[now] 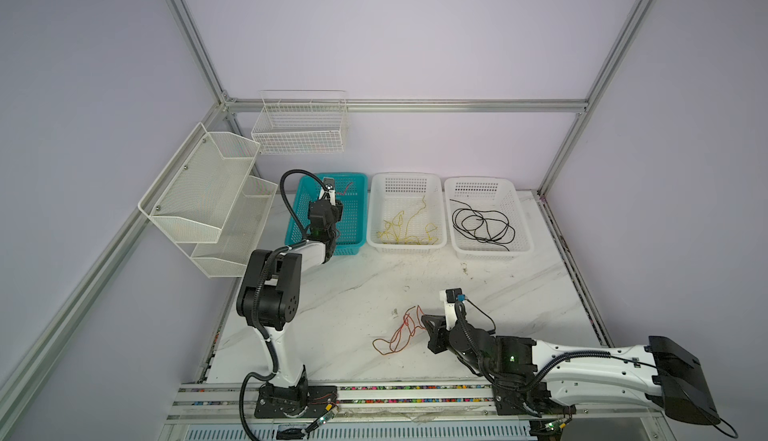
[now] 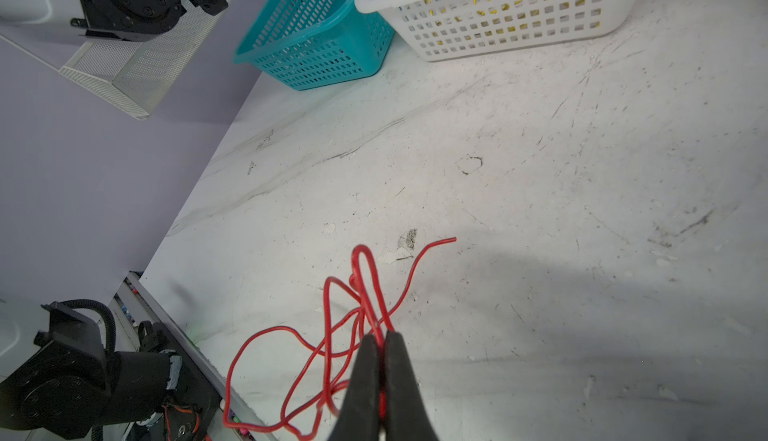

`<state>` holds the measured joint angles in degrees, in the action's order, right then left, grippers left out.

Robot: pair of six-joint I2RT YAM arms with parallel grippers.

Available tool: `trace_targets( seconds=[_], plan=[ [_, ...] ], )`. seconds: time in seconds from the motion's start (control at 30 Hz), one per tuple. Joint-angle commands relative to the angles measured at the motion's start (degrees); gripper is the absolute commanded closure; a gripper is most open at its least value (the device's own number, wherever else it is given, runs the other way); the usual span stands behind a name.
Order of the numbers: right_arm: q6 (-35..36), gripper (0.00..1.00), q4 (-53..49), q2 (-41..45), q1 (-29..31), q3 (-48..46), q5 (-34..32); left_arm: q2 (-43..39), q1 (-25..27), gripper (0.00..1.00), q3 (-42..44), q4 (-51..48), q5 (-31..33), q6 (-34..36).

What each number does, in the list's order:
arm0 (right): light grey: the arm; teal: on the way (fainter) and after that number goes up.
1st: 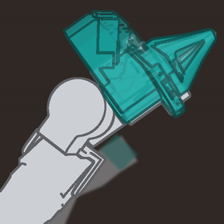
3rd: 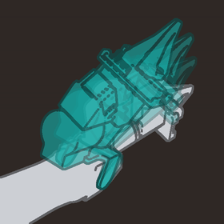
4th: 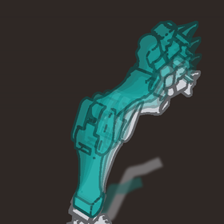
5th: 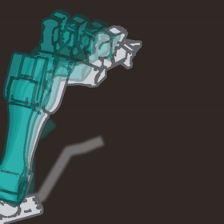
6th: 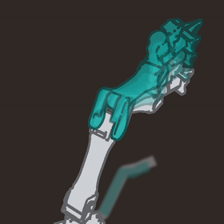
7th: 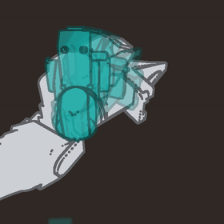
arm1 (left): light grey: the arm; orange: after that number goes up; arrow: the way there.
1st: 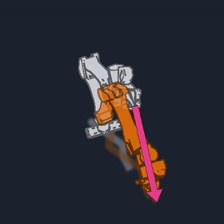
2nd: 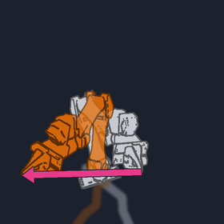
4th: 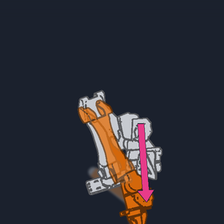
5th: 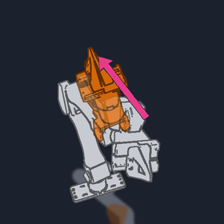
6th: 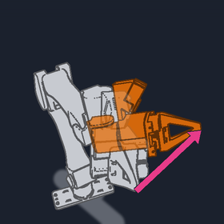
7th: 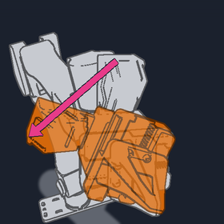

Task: Untangle the cables
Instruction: 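Lower the left gripper into the teal basket and open it, then move the open left gripper back toward the right gripper's red tangle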

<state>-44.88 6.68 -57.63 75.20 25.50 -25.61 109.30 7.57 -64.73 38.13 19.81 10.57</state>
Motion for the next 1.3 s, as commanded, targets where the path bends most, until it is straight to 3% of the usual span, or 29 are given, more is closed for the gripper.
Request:
trace_targets(
  seconds=[0.0,0.2,0.33,0.73,1.1,1.27],
  plan=[
    [-0.4,1.0,0.4,1.1,-0.2,0.2,-0.3,-0.9,-0.4,0.82,2.0,1.2,0.2,-1.7],
    [-0.4,1.0,0.4,1.6,-0.2,0.2,-0.2,-3.0,-0.5,0.51,1.6,-1.9,-0.8,-3.6],
    [-0.4,1.0,0.4,1.8,-0.2,0.3,-0.1,-4.8,-0.5,0.42,0.3,-7.7,-2.2,-5.9],
    [-0.1,1.0,0.6,2.5,-0.2,0.6,0.5,-15.3,-0.5,0.31,3.2,-14.7,-8.3,-18.5],
    [-0.1,1.0,-1.1,4.1,-0.2,1.4,0.6,-22.7,-0.5,0.25,-0.3,-31.9,-5.6,-36.9],
    [-0.2,1.0,-2.6,4.7,-0.2,2.6,-0.5,-26.9,-0.5,0.22,1.7,-39.0,-12.2,-45.0]
  ],
)
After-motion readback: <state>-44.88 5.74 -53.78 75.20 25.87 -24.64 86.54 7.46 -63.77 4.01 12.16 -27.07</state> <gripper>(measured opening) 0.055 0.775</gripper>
